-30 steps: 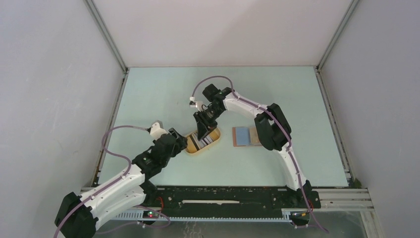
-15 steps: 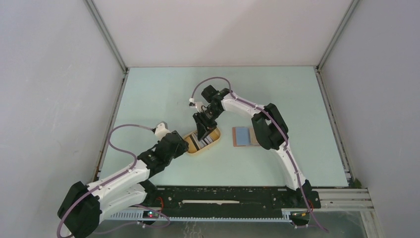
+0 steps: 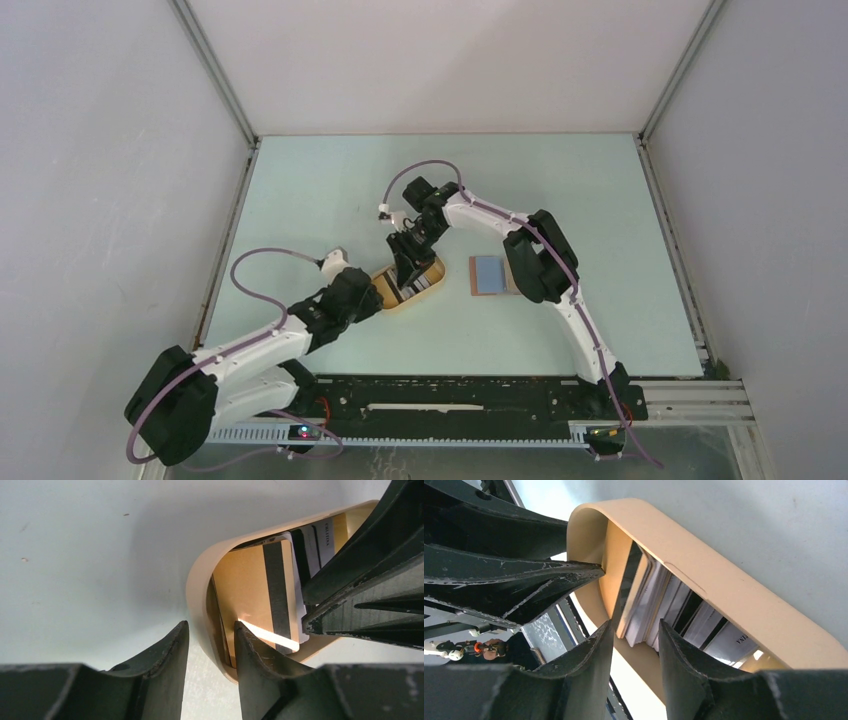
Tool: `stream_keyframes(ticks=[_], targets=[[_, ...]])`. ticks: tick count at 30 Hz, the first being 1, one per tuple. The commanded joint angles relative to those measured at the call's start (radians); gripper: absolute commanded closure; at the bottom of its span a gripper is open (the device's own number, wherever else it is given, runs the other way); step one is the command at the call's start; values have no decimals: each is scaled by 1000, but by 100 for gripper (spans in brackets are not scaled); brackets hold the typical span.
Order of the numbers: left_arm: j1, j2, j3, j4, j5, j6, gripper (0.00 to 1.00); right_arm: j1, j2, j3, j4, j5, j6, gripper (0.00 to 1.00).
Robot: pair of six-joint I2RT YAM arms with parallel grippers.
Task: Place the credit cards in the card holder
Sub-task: Pick up the credit card from the storage box.
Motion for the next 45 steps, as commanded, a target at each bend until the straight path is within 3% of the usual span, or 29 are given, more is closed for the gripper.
stream_keyframes(ticks=[1,22,27,36,45], targets=[[4,35,60,41,30,32,58,13,-6,27,-9,-48,4,53],[13,37,53,55,49,35,62,13,-22,-15,33,-265,50,54],[16,28,45,60,52,29,63,11,-12,-28,52,-243,76,53],[22,23,33,80,65,26,63,23,22,-15,60,-186,102,40],[25,23,26,87,74,22,64,24,29,-47,147,-356,184,40]])
